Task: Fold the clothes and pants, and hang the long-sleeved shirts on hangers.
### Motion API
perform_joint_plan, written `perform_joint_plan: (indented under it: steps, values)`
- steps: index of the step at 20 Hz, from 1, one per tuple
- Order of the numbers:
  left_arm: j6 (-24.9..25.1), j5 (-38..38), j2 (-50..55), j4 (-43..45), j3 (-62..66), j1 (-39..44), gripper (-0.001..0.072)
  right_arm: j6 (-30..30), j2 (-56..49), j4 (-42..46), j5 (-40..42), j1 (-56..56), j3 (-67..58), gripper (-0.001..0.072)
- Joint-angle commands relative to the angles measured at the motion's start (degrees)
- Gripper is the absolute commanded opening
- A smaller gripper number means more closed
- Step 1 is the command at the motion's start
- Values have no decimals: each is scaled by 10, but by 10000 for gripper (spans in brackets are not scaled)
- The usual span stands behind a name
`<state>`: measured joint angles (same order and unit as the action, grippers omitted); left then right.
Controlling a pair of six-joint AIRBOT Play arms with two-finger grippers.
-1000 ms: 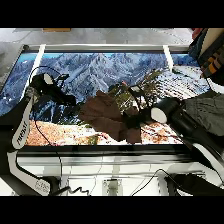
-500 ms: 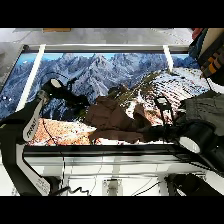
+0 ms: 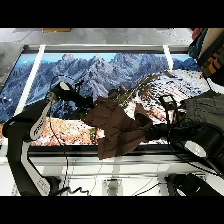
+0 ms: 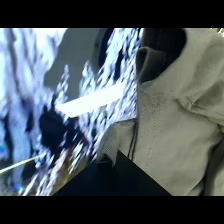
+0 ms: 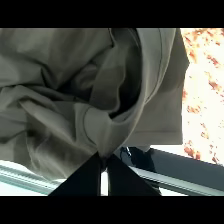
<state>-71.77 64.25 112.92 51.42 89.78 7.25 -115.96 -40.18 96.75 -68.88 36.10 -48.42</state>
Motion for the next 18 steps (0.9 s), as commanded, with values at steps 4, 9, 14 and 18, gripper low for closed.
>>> perform_joint_plan:
  steps: [4, 9, 14, 18]
  values:
    - [2, -38, -84, 6, 2, -51, 9, -86, 1, 208, 10, 0, 0, 17]
    - [2, -92, -260, 9, 2, -157, 10, -214, 1, 370, 74, -76, -15, 17]
    - [38, -133, -410, 10, 2, -256, 10, -221, 1, 354, 315, -225, -19, 17]
    - [47, -133, -476, 10, 2, -314, 10, -274, 1, 333, 400, -312, -19, 17]
